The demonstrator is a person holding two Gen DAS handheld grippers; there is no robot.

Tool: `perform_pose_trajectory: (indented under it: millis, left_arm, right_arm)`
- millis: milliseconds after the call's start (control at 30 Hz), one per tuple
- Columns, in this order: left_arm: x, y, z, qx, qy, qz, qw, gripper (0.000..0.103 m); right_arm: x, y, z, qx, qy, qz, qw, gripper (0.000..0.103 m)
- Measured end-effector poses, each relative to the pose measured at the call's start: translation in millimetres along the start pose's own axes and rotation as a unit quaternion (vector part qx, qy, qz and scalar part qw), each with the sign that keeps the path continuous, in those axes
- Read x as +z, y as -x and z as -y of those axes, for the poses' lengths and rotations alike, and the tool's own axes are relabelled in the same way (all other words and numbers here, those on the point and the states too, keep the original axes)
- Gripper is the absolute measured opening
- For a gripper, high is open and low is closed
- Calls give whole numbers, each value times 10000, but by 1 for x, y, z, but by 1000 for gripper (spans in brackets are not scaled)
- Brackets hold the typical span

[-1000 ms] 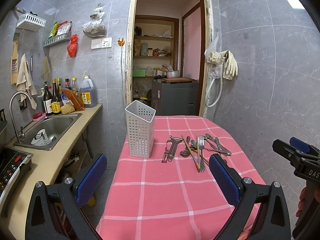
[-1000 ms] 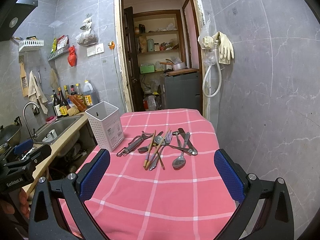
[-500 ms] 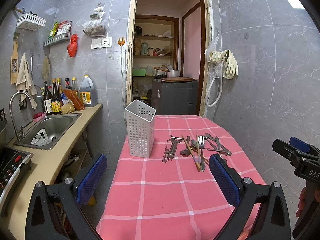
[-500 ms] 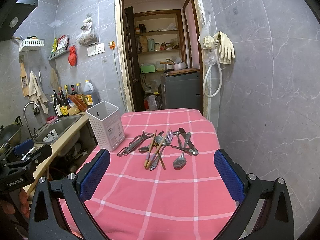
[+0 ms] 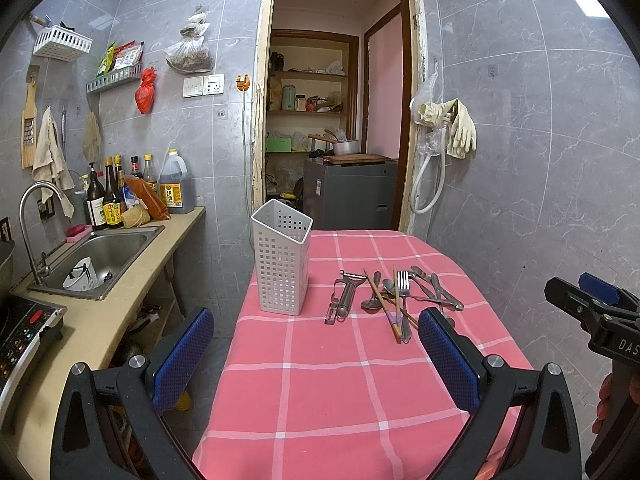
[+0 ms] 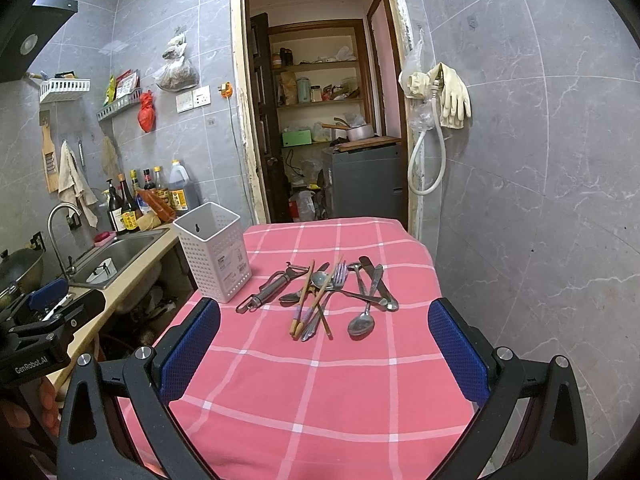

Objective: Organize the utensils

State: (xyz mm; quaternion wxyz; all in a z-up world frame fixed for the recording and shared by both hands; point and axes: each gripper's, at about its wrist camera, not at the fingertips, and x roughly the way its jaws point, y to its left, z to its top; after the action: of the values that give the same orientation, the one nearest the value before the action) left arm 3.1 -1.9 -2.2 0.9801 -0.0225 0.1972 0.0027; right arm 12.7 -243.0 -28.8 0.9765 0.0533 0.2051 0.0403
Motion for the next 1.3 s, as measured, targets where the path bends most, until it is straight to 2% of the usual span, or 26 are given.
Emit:
perform_pose_trajectory:
  millis: [833,933,1067,1300]
  left_arm:
    - [-8,0,-3,-19,-29,-54,10000,103]
    - [-12,-11,-19,-16,-29,-76,10000,103]
    - [-6,-16,-20,-33,8,-93,10000,103]
    - [7,-29,-16,-50,-91,-22,9999,103]
  right_arm:
    - [0,-1,-2,-1,-1,3,10000,102]
    - [0,-2,-2,-19,-4,2,10000,102]
    - [-8,-6,-14,-54,-41,14,10000,102]
    - [-4,-9,-18,-193,-60,85,9998,102]
